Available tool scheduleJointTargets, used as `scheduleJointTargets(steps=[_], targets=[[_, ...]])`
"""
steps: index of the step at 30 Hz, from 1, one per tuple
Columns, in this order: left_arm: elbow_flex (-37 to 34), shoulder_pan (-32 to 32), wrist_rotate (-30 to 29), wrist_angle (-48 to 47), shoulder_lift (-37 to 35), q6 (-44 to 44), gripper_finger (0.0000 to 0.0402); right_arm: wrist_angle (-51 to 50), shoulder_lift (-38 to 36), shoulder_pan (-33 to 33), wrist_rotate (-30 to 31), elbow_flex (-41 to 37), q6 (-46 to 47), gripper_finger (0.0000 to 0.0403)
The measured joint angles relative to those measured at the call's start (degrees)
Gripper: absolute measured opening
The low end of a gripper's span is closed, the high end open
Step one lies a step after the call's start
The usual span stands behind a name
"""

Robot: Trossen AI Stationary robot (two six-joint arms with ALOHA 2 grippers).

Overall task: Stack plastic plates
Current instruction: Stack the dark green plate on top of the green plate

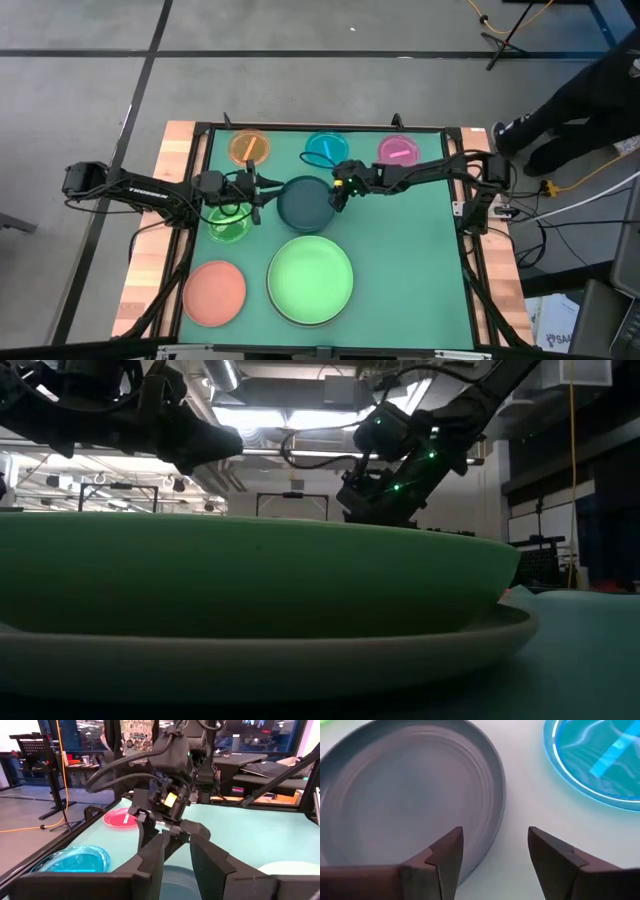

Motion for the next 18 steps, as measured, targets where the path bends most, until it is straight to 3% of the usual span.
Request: scheduleJointTargets(steps=[18], targets=[[0.00, 0.00, -0.15, -0.01, -0.01, 0.00, 0.0089, 0.85, 4.34, -0.02, -2.56, 0.04, 0.44, 0.0209]])
